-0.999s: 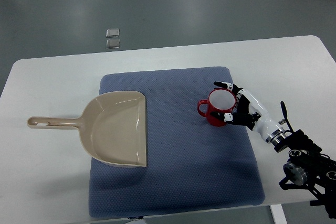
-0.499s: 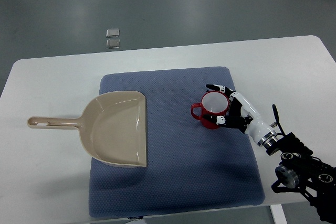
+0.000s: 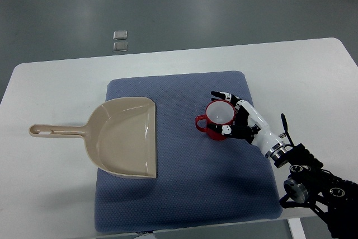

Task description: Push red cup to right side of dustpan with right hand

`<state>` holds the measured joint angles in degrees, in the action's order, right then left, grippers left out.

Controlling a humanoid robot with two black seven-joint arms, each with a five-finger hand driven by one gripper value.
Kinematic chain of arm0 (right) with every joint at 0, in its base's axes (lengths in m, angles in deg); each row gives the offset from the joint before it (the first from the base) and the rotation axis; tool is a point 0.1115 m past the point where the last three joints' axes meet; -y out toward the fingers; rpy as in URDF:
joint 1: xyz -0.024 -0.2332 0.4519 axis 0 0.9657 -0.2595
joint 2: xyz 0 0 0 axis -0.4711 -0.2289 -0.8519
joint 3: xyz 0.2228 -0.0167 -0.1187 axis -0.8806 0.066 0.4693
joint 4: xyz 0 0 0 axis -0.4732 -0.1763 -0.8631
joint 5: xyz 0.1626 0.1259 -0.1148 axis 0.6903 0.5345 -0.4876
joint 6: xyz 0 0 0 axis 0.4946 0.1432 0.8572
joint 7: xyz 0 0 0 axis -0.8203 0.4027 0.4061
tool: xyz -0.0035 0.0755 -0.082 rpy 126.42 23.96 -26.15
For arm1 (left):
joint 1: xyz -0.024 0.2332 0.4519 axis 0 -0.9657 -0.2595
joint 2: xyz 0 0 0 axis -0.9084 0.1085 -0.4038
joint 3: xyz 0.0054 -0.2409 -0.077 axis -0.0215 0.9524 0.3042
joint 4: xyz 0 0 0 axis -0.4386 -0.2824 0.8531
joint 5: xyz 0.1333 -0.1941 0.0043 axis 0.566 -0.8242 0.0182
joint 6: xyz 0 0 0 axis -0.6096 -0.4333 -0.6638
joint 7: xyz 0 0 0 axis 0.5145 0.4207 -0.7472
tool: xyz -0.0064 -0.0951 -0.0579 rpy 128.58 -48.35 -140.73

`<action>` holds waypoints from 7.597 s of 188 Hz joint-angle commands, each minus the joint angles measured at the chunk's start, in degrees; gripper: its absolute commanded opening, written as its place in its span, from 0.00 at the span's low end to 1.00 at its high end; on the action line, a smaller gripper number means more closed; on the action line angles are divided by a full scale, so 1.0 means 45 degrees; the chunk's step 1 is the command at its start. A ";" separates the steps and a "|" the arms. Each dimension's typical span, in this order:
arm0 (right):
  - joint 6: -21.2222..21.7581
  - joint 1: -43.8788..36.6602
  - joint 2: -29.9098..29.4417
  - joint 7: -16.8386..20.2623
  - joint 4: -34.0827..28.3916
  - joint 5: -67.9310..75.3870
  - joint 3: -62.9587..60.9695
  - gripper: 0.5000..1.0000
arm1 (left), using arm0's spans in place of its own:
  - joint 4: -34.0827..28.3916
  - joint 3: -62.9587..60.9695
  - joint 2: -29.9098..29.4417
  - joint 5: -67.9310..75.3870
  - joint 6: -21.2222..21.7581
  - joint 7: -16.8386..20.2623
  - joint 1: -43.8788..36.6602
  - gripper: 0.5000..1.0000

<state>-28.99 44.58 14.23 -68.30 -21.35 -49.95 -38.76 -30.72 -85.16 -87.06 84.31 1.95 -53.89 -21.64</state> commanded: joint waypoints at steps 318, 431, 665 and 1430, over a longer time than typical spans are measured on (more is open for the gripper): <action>-0.0352 -0.0176 -0.1740 0.0000 0.0253 -0.1028 0.0589 0.85 | 0.0000 0.0002 0.0000 0.0000 -0.0002 0.0000 0.0001 1.00; -0.0371 -0.0293 -0.1661 0.0000 0.1054 -0.0989 0.0433 0.85 | 0.0000 -0.0017 0.0000 0.0000 -0.0002 0.0000 0.0001 1.00; -0.0215 -0.0840 -0.1447 0.0000 0.0468 -0.0735 0.0276 0.85 | 0.0000 0.0002 0.0000 0.0000 -0.0002 0.0000 0.0001 1.00; -0.0508 -0.0547 -0.2423 0.0000 0.0078 -0.1653 0.2014 0.85 | 0.0000 0.0002 0.0000 0.0000 -0.0002 0.0000 0.0001 1.00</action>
<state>-31.40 42.16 3.32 -68.30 -20.87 -57.39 -30.67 -30.72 -85.15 -87.06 84.31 1.94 -53.89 -21.64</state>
